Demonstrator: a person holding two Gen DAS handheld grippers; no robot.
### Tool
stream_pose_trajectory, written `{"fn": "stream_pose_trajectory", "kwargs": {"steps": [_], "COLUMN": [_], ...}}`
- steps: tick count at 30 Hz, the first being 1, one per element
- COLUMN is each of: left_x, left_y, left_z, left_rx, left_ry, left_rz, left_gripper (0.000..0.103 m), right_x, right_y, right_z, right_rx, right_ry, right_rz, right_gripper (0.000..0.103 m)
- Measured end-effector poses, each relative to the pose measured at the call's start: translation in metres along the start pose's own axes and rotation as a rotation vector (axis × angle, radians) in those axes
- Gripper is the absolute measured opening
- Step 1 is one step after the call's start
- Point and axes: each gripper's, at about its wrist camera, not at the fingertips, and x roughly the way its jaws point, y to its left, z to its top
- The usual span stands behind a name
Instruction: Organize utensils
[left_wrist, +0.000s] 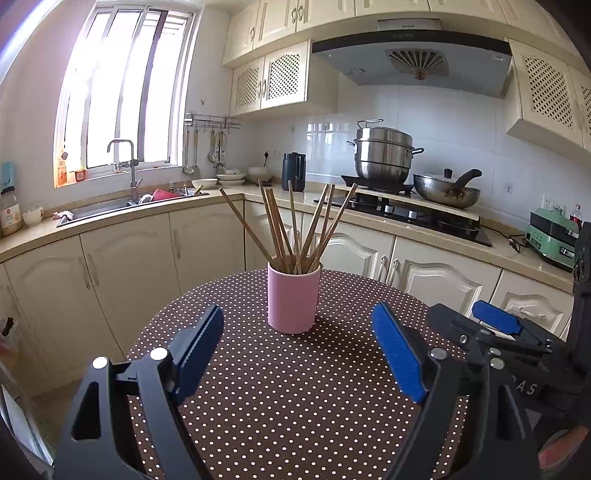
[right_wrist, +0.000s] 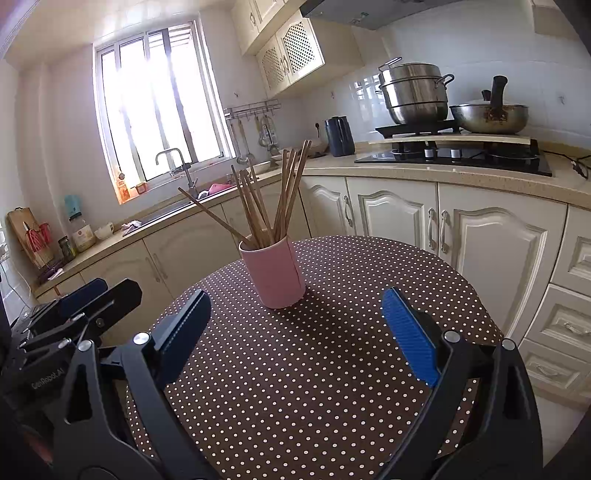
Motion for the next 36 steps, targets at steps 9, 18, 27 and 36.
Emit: {"fn": "stream_pose_trajectory", "kwargs": {"steps": [9, 18, 27, 36], "left_x": [0.014, 0.055, 0.138, 0.207], "left_y": [0.001, 0.014, 0.061, 0.121], "left_z": [0.000, -0.012, -0.051, -0.057], "left_rx": [-0.014, -0.040, -0.105, -0.169], "left_ry": [0.036, 0.168, 0.460, 0.540], "left_rz": [0.018, 0.081, 0.236, 0.368], "left_gripper": [0.082, 0.082, 0.082, 0.082], "right_x": [0.010, 0.045, 0.119, 0.167], "right_y": [-0.005, -0.017, -0.062, -0.093], "right_z": [-0.002, -0.010, -0.038, -0.023], "right_rx": [0.010, 0.018, 0.084, 0.037], "right_ry": [0.028, 0.137, 0.395, 0.402], "right_rz": [0.000, -0.109, -0.341, -0.470], "right_gripper": [0.092, 0.093, 0.093, 0.093]}}
